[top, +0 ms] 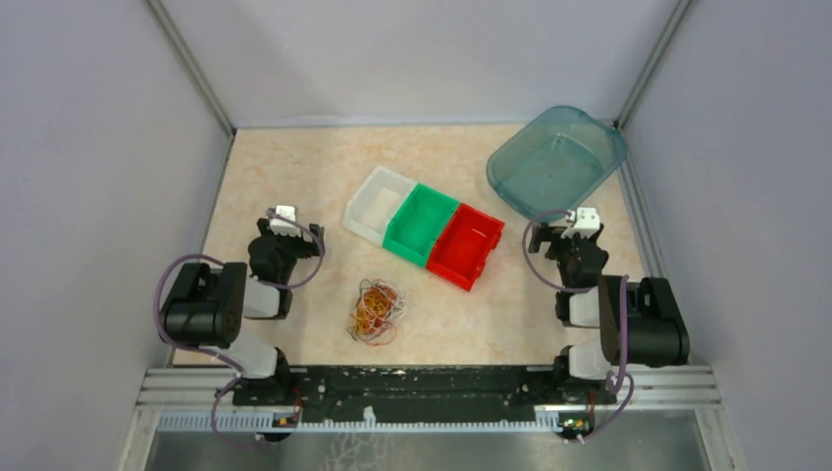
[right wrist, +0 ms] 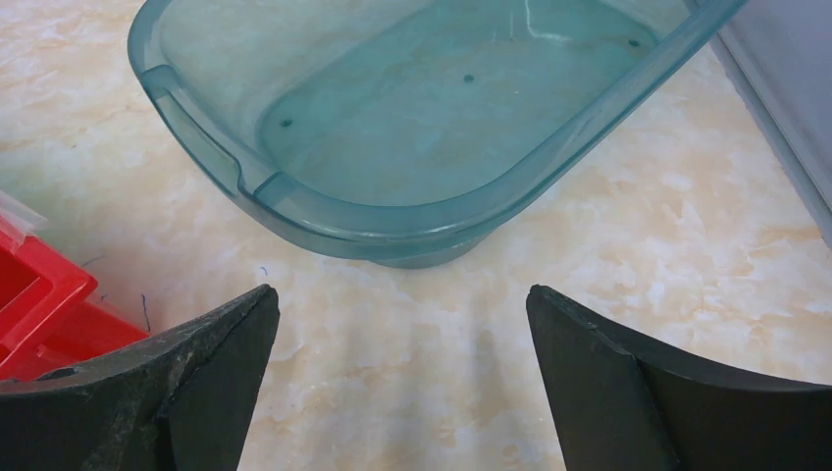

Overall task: Untangle the cables
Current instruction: Untie the cable.

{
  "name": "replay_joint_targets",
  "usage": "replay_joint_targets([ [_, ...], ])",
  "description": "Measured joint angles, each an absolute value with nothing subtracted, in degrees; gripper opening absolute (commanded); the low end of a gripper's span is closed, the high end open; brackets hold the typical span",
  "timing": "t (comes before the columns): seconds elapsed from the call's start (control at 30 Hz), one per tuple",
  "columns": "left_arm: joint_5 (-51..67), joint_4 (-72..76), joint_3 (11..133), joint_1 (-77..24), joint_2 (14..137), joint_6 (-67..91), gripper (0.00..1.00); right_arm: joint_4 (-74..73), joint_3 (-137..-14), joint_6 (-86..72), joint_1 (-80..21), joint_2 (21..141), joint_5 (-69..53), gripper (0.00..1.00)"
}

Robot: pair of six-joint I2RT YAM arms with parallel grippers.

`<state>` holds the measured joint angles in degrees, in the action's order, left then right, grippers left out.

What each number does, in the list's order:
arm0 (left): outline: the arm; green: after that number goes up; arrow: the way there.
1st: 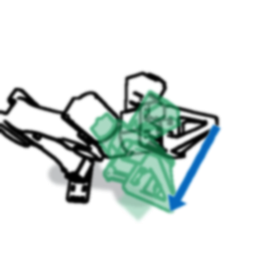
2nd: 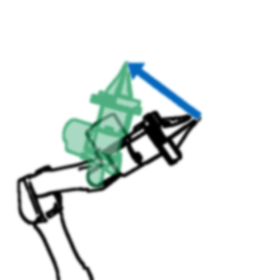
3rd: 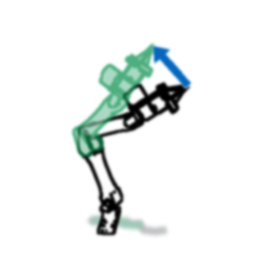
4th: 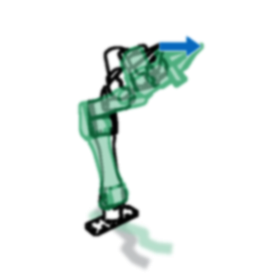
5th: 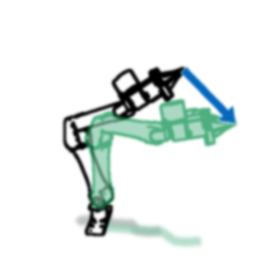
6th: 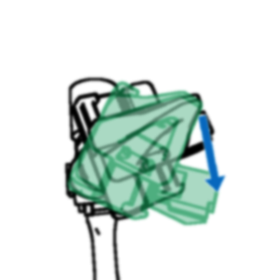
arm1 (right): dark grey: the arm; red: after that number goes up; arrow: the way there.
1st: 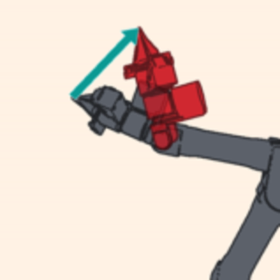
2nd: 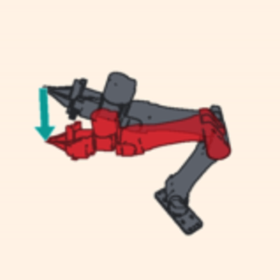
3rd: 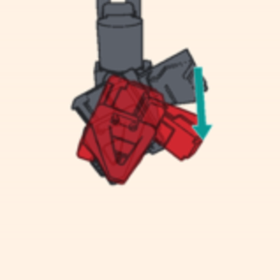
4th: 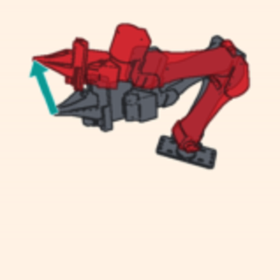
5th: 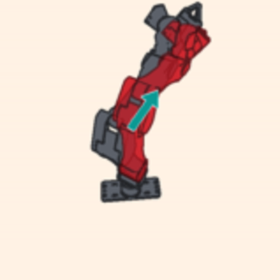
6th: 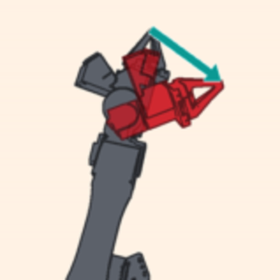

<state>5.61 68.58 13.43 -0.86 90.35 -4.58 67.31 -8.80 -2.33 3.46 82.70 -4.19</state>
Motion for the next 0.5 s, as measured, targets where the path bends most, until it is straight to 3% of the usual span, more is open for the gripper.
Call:
replay_joint_targets([
  [0.4,5.7,68.6,13.5,-0.9,90.3,-4.6,0.99,67.1,-8.8,-2.8,3.4,82.7,-2.0,0.99],
  [0.5,6.2,68.2,13.9,-0.9,90.3,-4.6,1.0,60.8,-10.2,-3.8,3.1,80.5,1.1,0.99],
])
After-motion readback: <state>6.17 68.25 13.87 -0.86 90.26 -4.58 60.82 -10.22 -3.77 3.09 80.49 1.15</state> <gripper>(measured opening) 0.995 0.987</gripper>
